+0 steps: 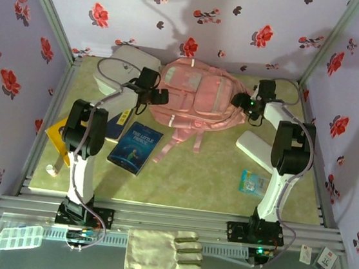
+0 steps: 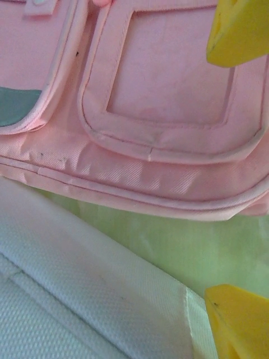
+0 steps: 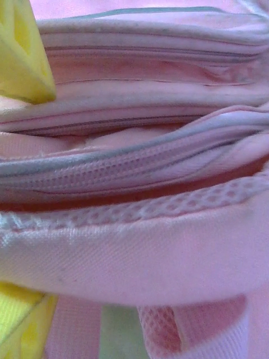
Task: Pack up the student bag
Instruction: Rotate the student bag at the top-center of the table.
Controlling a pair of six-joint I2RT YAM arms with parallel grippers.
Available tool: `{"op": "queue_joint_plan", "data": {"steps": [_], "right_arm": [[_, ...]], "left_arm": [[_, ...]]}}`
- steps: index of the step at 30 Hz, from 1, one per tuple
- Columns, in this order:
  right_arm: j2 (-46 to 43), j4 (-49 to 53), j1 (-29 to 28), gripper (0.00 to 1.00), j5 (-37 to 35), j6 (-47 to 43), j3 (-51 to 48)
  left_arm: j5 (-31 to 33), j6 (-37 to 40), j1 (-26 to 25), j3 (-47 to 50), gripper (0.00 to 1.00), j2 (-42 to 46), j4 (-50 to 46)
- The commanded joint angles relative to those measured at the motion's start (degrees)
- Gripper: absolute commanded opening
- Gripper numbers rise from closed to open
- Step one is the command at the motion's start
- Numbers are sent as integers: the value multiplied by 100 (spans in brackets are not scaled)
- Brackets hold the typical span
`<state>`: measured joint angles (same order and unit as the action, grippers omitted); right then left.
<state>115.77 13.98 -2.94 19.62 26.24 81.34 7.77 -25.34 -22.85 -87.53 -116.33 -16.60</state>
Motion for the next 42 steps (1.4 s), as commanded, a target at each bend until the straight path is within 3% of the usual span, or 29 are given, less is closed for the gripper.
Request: {"op": "queue_joint_plan", "data": {"steps": [1, 7, 11, 14, 19, 24, 28, 31, 34, 37, 42], "right_arm": [[-460, -234, -443, 76, 546, 417, -532], [-1465, -546, -602, 77, 93, 625, -1659], [-1801, 12, -438, 82, -902, 370, -1512], [-1533, 344, -144, 82, -1166, 347, -967], [-477, 605, 100, 79, -1018, 151, 338], [616, 902, 127, 78, -633, 96, 1587], [1240, 769, 135, 70, 594, 58, 2124], [1189, 307, 127, 65, 1116, 241, 1777], [827, 148, 138, 61, 1013, 182, 1137], [332, 229, 145, 51, 853, 218, 411], [-601, -321, 36, 45, 735, 563, -1217]], "left_arm": [[286, -57, 139, 41, 100, 660, -188], [124, -513, 50, -51, 100, 1194, -675], [10, -1022, -139, 203, 100, 1425, -985], [-498, -1457, -275, 561, 98, 1541, -901], [-1203, -2316, -543, 1327, 97, 1550, -96], [-1311, -2562, -694, 1414, 95, 1165, 102], [-1218, -2464, -712, 1252, 93, 681, 270], [-1080, -2289, -719, 864, 90, 196, 160], [-1060, -2162, -712, 589, 90, -74, 237], [-1050, -2091, -712, 332, 90, -243, 283], [-997, -1909, -654, -83, 91, -540, 215]]}}
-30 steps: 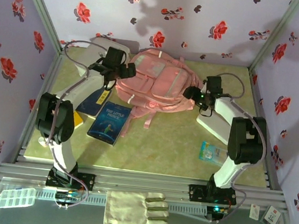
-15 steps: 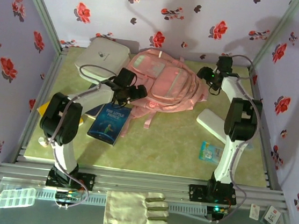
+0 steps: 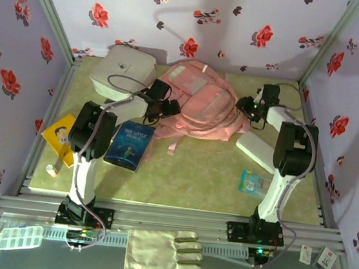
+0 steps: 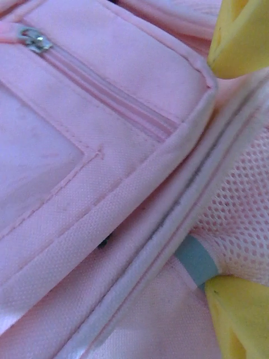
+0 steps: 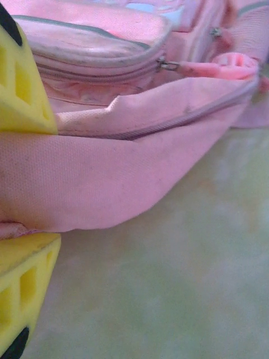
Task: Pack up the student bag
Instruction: Rotate the student bag at the top-center of the table, then unzip the student bag at the center of the table.
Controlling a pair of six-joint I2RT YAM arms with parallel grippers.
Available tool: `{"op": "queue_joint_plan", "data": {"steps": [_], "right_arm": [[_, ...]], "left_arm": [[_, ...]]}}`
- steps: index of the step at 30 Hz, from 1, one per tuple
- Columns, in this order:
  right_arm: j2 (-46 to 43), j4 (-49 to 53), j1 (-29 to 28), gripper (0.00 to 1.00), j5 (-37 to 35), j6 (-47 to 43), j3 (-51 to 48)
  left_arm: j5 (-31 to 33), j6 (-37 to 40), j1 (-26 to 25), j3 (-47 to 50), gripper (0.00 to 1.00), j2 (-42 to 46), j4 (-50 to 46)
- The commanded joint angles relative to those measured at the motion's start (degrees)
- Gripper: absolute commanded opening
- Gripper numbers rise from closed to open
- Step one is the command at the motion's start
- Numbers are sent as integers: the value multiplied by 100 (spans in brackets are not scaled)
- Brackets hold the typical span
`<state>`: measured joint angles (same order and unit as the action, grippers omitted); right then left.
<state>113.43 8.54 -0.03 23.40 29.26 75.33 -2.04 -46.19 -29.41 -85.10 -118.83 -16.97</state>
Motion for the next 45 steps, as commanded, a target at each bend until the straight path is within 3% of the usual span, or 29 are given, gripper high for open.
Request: {"op": "queue_joint_plan", "data": {"steps": [1, 6, 12, 18, 25, 32, 38, 45], "right_arm": [[-551, 165, -288, 44, 351, 355, -875], [-1352, -154, -667, 43, 306, 938, -1771], [-2153, -895, -1526, 41, 83, 2041, -2636], [-2488, -1527, -2019, 45, -194, 2659, -3240], [-3248, -536, -1898, 67, -1012, 1919, -3014], [-3537, -241, -1109, 77, -1168, 1440, -2889], [-3092, -308, -615, 82, -1081, 1276, -2490], [-2651, -387, -335, 82, -952, 1408, -2242]], "left_arm": [[-15, 209, 31, -430, 91, -368, 226], [126, 208, 193, -1172, 91, -784, -299], [125, 409, 260, -1978, 92, -1141, -537], [112, 781, 312, -2332, 93, -1327, -785], [264, 1504, 346, -2476, 97, -775, -1615], [287, 2335, 269, -2154, 100, 191, -2223], [314, 3571, -384, -1673, 100, 742, -2025], [702, 4938, -1201, -2042, 96, 249, -2259]]}}
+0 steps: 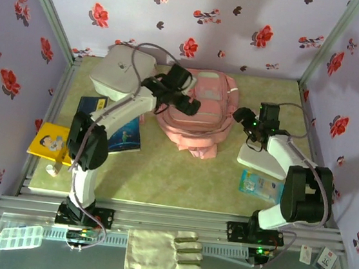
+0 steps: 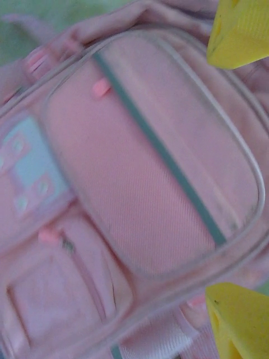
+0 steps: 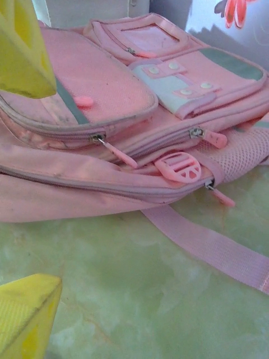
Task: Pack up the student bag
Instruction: Unzip the student bag at the center of the table.
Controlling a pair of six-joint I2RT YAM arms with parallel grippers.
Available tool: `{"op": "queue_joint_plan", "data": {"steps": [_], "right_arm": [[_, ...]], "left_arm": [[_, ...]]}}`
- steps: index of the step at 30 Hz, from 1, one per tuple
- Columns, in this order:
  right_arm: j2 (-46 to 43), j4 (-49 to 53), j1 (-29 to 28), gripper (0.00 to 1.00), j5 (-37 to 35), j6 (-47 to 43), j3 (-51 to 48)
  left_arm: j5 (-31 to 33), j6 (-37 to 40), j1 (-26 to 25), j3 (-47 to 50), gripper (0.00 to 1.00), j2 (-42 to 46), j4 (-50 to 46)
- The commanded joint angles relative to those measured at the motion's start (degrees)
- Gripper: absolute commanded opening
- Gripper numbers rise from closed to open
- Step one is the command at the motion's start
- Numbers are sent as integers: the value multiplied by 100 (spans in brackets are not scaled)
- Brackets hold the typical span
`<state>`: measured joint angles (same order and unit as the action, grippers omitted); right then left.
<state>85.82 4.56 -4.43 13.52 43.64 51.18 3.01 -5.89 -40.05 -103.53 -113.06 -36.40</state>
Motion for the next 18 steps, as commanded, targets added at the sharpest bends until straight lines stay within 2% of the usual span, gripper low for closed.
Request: {"op": "queue_joint_plan", "data": {"steps": [1, 6, 12, 18], "right_arm": [[151, 14, 155, 83, 75, 0, 173], [277, -39, 384, 83, 354, 92, 116], [270, -71, 443, 83, 481, 149, 66], [343, -116, 443, 83, 589, 237, 49]], "left_arm": [[189, 1089, -226, -360, 95, -476, -409], [188, 1898, -521, -925, 90, -1104, -647], [259, 2480, -555, -1695, 79, -1786, -1036], [277, 3186, -615, -1961, 78, -2130, -1264]]}}
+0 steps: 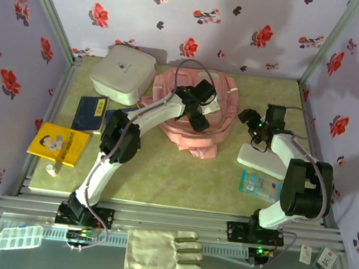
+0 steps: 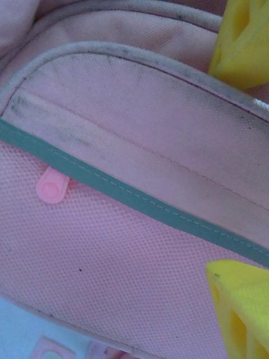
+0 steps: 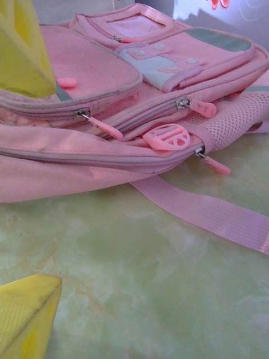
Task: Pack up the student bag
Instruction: Unzip the student bag at the center of the table.
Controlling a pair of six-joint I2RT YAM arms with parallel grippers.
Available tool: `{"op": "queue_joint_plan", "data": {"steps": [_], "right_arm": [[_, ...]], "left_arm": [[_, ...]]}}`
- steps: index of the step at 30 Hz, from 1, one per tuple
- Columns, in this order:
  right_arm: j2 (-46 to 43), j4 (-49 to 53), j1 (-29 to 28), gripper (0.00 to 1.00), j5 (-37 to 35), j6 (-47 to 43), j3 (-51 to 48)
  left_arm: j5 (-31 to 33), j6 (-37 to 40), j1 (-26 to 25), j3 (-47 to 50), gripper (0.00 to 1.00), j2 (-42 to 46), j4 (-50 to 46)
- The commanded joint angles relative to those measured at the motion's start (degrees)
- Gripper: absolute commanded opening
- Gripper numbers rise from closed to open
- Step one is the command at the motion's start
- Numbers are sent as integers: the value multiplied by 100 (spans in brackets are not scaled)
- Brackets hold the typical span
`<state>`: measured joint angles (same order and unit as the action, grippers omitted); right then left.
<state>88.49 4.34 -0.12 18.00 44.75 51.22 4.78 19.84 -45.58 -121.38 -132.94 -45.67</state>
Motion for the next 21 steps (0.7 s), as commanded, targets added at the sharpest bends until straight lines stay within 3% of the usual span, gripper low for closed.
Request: {"op": "queue_joint_plan", "data": {"steps": [1, 6, 13, 21], "right_arm": [[97, -105, 12, 83, 152, 137, 50], [135, 33, 12, 82, 339, 81, 125], [2, 418, 12, 82, 167, -106, 211], [-102, 597, 12, 83, -54, -223, 355]], "left_arm": [[103, 772, -80, -175, 77, -166, -352], [200, 1352, -135, -306, 67, -312, -502], [384, 1891, -144, -519, 61, -535, -573], [621, 2071, -135, -862, 18, -562, -763]]}}
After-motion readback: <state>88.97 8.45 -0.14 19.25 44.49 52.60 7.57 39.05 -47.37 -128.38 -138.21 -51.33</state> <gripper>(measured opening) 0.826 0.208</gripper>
